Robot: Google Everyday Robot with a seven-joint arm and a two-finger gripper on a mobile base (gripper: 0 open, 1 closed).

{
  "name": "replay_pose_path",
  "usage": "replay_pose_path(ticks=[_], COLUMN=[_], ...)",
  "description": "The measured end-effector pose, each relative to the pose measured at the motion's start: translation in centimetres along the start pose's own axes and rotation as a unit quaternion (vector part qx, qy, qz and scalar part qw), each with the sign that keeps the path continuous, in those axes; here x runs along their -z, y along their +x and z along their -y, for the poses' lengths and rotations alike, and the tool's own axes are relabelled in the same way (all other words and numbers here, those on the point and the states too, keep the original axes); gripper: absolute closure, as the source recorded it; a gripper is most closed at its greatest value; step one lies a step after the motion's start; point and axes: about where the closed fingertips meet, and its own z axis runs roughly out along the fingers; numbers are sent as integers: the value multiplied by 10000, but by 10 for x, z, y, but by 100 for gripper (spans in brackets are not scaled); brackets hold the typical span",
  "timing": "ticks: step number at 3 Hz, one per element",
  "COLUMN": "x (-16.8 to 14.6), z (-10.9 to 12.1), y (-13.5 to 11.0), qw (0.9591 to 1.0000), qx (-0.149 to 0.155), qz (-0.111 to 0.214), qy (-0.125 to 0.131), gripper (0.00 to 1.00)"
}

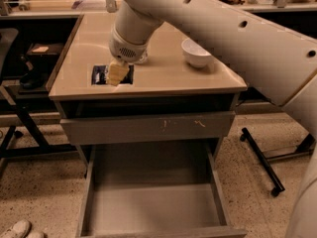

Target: Pick rxbar blueberry from middle drawer and place on counter

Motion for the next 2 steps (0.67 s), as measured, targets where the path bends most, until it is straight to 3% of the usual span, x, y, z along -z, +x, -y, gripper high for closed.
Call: replay_pose_path(ticks=[1, 2], x=[-2, -9], z=[0, 19], y=[-3, -27], qw=[10000, 9997], qx=[-12, 45], qz=[17, 234], qy=[-12, 32], gripper=[100, 100])
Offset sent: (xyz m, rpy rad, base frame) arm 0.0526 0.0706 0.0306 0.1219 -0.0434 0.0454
